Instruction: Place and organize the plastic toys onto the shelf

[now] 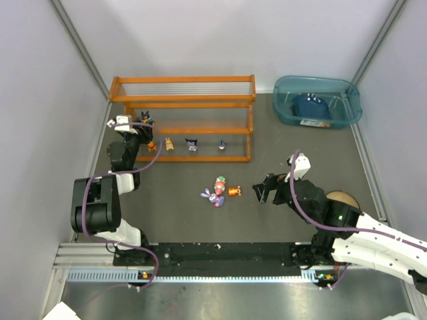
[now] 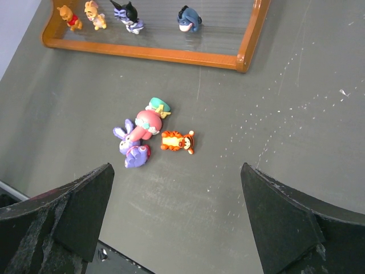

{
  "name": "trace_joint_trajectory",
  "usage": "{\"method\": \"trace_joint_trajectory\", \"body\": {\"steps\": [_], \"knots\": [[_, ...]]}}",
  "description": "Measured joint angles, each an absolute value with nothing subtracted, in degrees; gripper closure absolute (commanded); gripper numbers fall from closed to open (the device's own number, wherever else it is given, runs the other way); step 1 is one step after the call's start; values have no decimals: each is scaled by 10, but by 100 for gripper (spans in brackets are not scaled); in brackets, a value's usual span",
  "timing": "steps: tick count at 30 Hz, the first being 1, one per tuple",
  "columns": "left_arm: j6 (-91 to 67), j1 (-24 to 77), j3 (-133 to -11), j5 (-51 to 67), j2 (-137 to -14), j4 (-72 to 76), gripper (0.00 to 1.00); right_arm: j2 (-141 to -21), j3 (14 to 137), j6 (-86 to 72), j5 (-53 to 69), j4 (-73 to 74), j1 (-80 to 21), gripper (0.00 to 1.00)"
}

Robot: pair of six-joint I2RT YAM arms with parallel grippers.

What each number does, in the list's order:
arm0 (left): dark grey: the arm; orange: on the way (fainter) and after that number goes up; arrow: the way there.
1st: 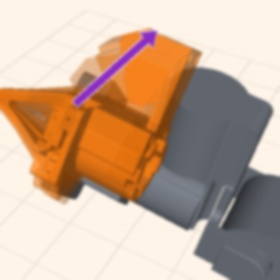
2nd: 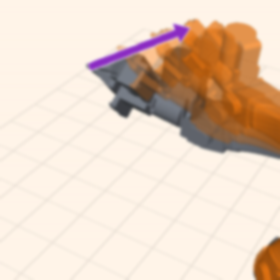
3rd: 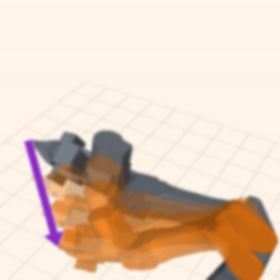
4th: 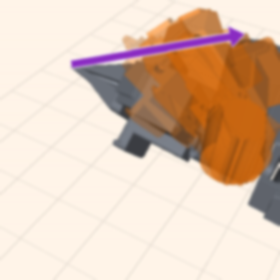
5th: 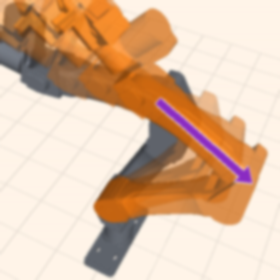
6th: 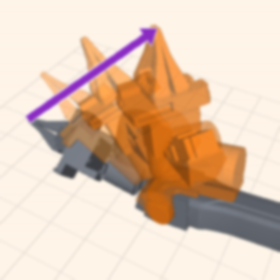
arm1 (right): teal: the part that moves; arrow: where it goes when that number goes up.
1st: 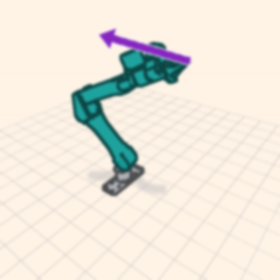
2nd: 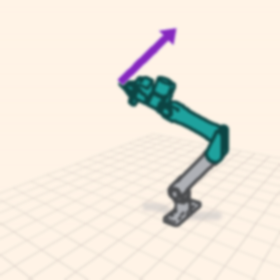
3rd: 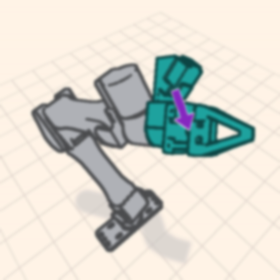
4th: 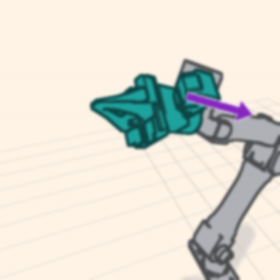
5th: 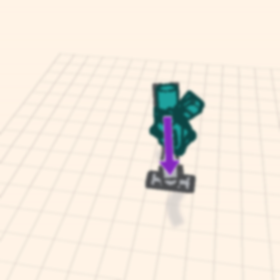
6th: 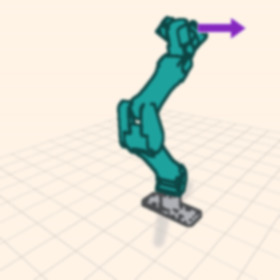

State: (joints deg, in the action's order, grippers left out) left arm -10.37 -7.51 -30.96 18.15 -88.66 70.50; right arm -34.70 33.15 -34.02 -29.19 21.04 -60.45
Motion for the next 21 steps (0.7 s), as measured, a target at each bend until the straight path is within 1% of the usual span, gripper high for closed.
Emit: {"method": "trace_joint_trajectory", "body": {"steps": [3,5,7,12,21], "knots": [[-104,-75,-310,182,-887,705,68,-347,331,-340,-291,210,-602,6],[-103,-75,-310,182,-887,705,67,-347,331,-340,-290,210,-601,6],[-103,-75,-310,182,-887,705,62,-348,331,-340,-290,210,-601,5],[-103,-74,-310,182,-887,705,58,-350,331,-340,-288,210,-601,5],[-103,-74,-310,185,-895,707,47,-350,331,-340,-288,210,-601,5]]}}
